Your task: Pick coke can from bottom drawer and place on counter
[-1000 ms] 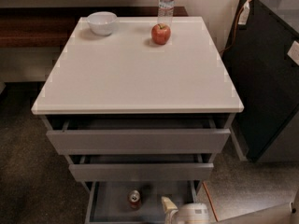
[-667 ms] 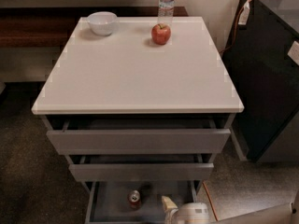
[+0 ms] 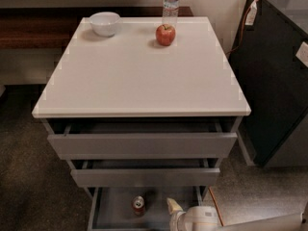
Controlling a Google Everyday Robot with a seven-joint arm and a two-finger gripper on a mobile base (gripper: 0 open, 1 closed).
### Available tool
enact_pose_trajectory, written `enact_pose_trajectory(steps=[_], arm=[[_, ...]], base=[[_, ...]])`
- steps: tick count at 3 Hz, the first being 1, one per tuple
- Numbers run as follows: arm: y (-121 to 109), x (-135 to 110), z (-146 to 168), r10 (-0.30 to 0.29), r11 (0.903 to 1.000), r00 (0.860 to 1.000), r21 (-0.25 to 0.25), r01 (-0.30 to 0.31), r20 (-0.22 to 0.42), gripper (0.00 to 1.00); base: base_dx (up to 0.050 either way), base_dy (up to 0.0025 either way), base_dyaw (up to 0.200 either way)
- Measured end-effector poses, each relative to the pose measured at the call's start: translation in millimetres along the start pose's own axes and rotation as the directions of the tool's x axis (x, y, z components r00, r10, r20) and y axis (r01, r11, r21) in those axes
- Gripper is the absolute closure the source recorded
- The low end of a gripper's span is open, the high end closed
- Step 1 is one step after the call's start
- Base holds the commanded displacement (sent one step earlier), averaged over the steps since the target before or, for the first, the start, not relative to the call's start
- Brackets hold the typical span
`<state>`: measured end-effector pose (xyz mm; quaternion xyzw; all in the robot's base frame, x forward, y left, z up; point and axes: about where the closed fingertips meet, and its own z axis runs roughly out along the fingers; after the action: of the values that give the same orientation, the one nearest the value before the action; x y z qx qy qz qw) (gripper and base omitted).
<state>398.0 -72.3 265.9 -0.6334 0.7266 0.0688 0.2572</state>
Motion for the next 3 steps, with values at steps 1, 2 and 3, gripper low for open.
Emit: enact_pose_trajectory(steps=[1,2,3], arm=[[-18,-6,10,0.056,0.9983,0.993,0.008,-0.057,0.099,0.00],[-40,-15,23,0.118,0.9927,0.970,-0.002,-0.120,0.210,0.00],[-56,-27,35,0.174,0.9839,0.941,-0.011,-0.179,0.290,0.00]], base=[[0.000,0.00000,0.000],[0.000,0.00000,0.000],[0.000,0.00000,0.000]])
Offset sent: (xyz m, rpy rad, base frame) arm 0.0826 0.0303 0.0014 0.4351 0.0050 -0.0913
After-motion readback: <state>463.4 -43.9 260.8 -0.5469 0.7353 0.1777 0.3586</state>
